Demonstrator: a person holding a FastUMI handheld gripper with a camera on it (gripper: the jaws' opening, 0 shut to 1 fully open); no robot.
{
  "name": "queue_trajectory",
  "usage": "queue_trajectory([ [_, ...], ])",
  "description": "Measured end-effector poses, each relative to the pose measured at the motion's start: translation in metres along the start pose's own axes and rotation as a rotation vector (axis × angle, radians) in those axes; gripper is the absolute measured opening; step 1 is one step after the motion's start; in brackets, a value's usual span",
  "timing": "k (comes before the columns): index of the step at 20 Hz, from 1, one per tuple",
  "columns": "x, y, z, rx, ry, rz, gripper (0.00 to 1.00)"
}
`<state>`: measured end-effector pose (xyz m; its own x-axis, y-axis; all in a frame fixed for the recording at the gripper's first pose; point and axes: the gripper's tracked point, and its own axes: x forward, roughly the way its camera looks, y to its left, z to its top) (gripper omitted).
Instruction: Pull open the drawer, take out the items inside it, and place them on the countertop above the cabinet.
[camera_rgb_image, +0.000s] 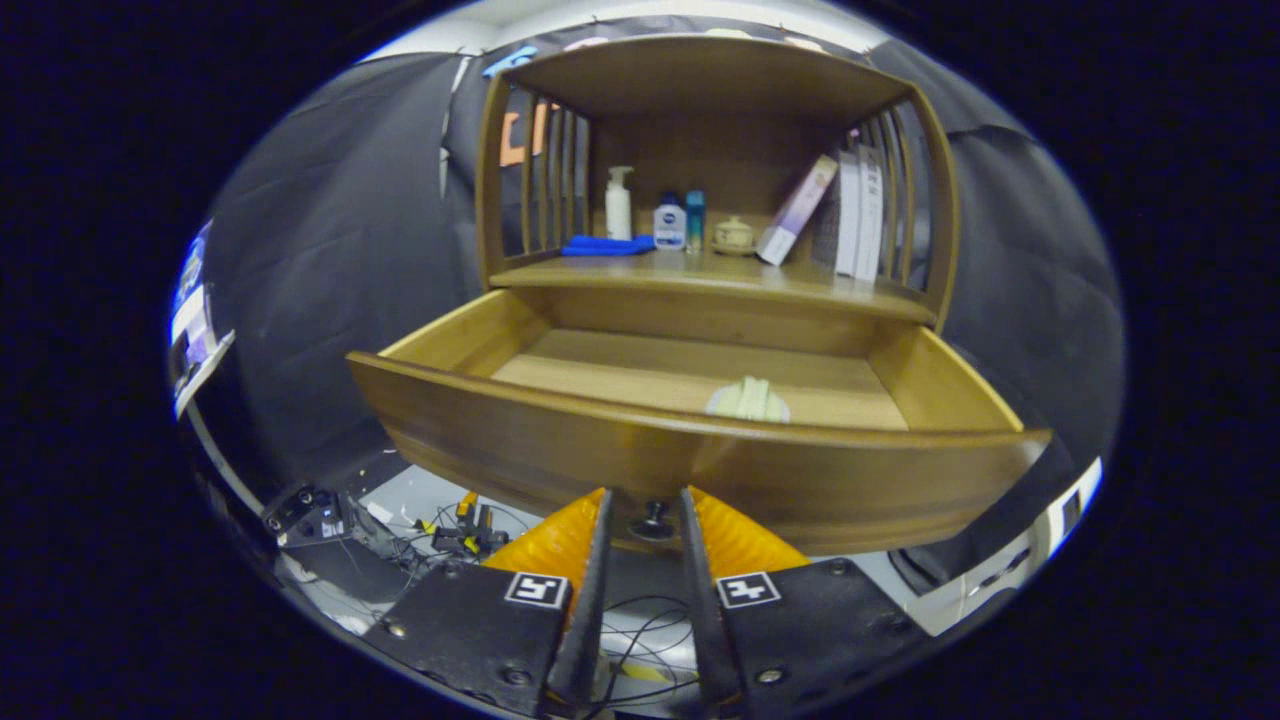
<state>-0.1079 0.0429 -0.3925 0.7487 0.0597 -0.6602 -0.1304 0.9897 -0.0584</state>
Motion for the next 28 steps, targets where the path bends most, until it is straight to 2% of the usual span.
queue_trajectory([
  [3, -0.009, 0.001, 0.040, -0.053, -0.057, 0.016, 0.57],
  [5, -0.006, 0.003, 0.057, -0.029, -0.063, 0.041, 0.70],
  [7, 0.003, -0.009, 0.070, -0.006, -0.051, 0.031, 0.83],
  [13, 0.045, -0.063, 0.078, 0.034, 0.066, -0.072, 0.83],
  [20, 0.095, -0.083, 0.051, 0.175, 0.306, -0.071, 0.82],
  [21, 0.099, -0.082, 0.048, 0.193, 0.329, -0.065, 0.78],
  [28, 0.126, -0.093, 0.025, 0.195, 0.467, -0.102, 0.73],
])
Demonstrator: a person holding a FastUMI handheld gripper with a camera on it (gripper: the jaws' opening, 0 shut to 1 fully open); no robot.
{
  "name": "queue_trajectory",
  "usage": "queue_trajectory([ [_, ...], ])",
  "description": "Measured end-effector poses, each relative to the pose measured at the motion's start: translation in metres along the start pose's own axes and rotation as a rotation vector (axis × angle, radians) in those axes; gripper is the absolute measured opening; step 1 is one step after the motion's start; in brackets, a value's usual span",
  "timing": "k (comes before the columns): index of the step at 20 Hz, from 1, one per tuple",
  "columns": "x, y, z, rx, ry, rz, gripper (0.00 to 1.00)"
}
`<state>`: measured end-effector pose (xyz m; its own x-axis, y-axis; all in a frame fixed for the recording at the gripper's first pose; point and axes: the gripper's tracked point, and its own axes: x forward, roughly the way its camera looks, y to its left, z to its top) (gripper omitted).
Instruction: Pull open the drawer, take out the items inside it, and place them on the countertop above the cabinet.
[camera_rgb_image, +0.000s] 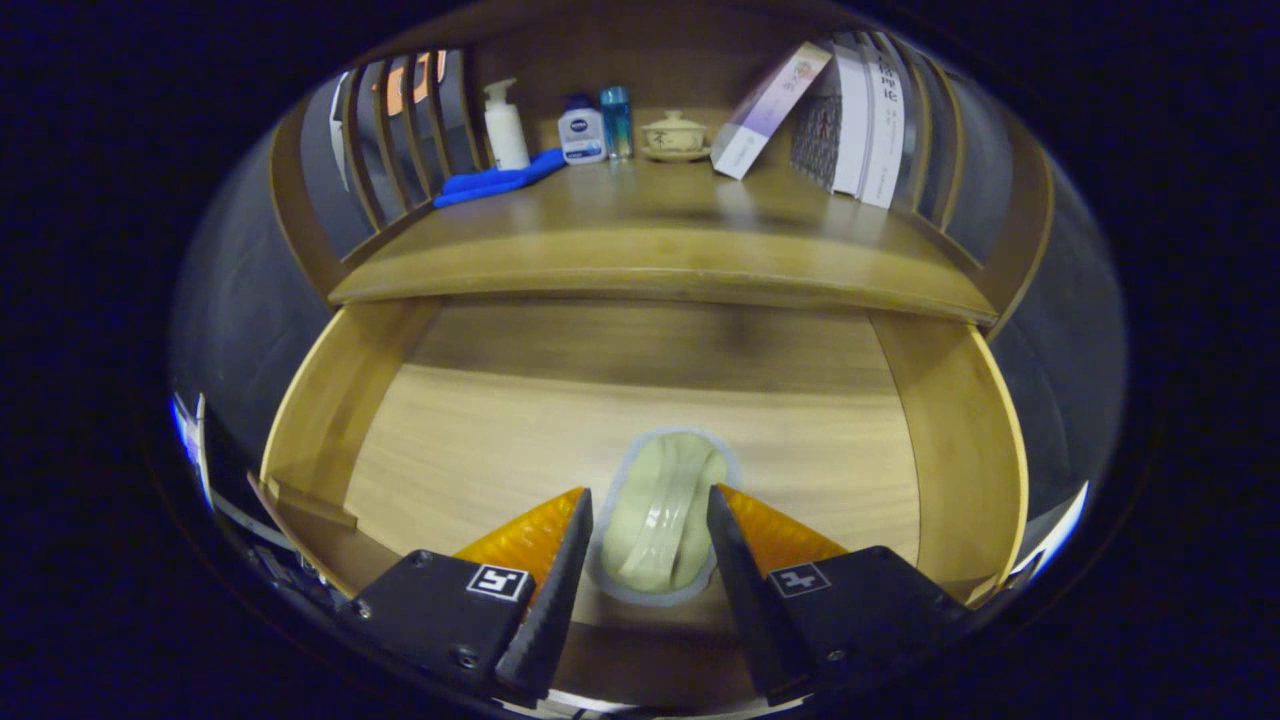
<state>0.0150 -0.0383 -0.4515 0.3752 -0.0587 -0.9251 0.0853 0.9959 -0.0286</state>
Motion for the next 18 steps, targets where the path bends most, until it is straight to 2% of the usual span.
queue_trajectory([
  [2, 0.008, -0.003, -0.001, 0.008, 0.022, -0.010, 0.71],
  [6, 0.013, -0.006, -0.004, 0.027, 0.037, -0.018, 0.59],
  [8, 0.013, -0.005, -0.001, 0.026, 0.026, -0.014, 0.48],
  [11, 0.012, -0.004, 0.001, 0.045, 0.015, 0.000, 0.22],
  [14, 0.005, -0.003, 0.003, 0.080, 0.012, 0.017, 0.19],
  [18, -0.019, -0.003, 0.019, 0.061, -0.037, 0.003, 0.19],
])
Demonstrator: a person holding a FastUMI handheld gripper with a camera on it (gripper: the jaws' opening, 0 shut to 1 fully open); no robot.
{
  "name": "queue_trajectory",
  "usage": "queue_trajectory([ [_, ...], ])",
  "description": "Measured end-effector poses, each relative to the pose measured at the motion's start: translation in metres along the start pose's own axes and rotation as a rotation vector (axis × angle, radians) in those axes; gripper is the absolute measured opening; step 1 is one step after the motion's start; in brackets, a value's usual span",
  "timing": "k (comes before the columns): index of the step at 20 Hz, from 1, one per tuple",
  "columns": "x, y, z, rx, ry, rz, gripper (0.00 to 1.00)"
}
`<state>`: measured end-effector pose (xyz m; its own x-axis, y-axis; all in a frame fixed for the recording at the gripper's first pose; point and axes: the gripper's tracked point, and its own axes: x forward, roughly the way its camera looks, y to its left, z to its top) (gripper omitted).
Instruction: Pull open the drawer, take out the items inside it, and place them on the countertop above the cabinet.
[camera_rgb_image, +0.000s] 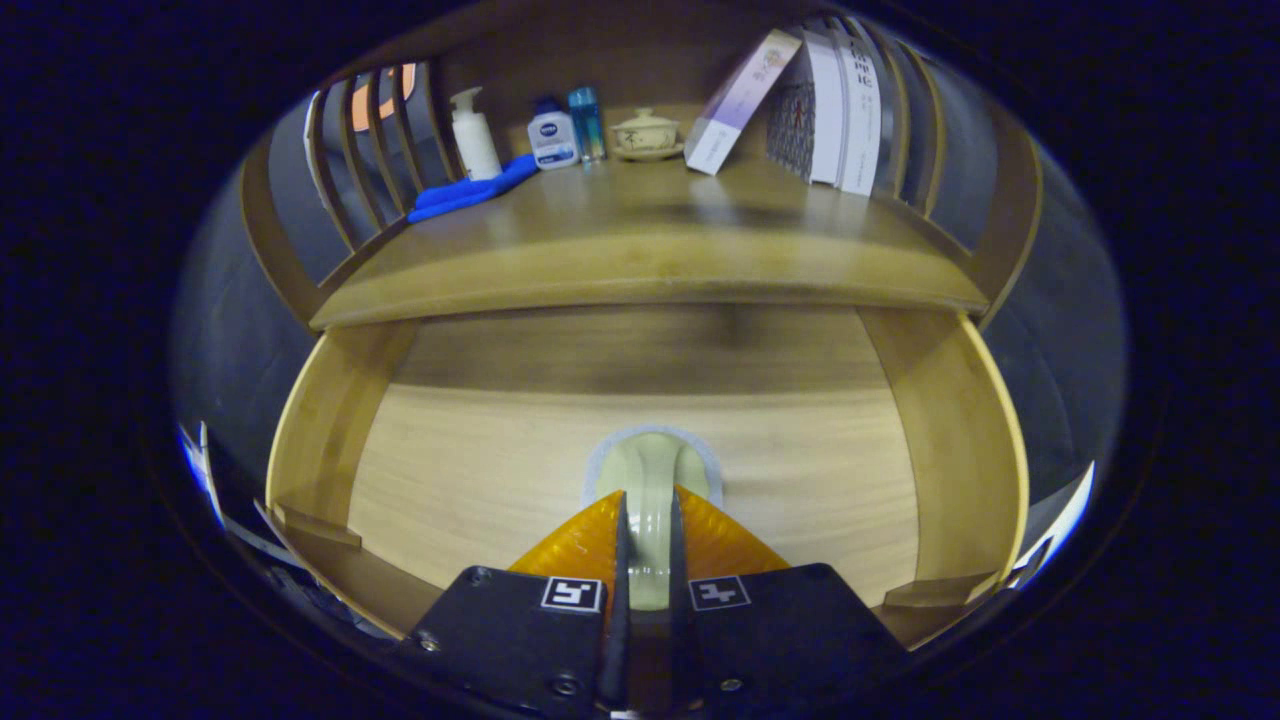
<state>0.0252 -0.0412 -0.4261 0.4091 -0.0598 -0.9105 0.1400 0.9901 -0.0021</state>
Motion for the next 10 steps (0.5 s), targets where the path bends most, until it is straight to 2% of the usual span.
queue_trajectory([
  [10, -0.072, 0.024, 0.078, -0.061, -0.153, 0.055, 0.18],
])
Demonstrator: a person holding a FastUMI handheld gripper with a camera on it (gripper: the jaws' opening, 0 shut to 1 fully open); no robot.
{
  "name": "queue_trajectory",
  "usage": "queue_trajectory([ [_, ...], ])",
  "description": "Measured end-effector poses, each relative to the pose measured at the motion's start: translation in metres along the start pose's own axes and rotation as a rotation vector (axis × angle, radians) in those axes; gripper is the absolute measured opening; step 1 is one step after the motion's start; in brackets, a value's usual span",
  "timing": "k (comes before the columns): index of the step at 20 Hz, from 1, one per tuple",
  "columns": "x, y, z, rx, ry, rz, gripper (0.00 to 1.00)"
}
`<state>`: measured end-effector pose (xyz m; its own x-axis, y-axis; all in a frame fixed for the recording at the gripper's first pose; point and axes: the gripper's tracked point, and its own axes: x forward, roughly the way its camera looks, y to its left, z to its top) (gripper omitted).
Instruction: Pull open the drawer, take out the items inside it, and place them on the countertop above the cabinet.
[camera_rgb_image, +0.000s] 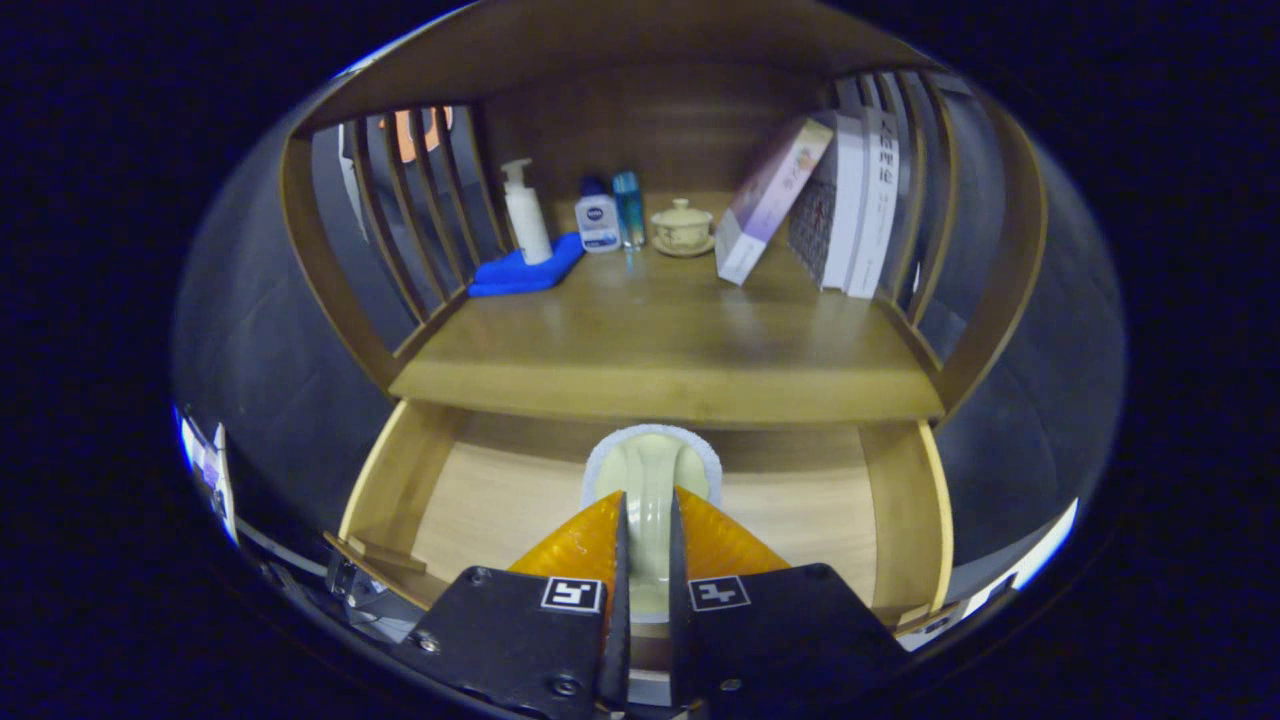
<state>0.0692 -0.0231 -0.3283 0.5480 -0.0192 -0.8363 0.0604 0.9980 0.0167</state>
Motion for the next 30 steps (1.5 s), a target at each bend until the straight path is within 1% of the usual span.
queue_trajectory([
  [2, -0.006, 0.002, 0.023, -0.023, -0.033, -0.011, 0.18],
  [5, -0.006, 0.013, 0.055, -0.035, -0.061, 0.013, 0.19],
  [7, 0.002, 0.010, 0.074, -0.046, -0.081, -0.003, 0.19],
  [10, 0.020, 0.010, 0.091, -0.049, -0.069, -0.025, 0.18],
  [17, 0.069, 0.000, 0.120, -0.029, -0.051, -0.072, 0.19],
  [22, 0.105, -0.006, 0.125, 0.000, -0.019, -0.089, 0.18],
  [26, 0.126, -0.001, 0.128, -0.012, -0.023, -0.091, 0.18],
  [30, 0.141, -0.001, 0.141, -0.025, -0.062, -0.118, 0.18],
])
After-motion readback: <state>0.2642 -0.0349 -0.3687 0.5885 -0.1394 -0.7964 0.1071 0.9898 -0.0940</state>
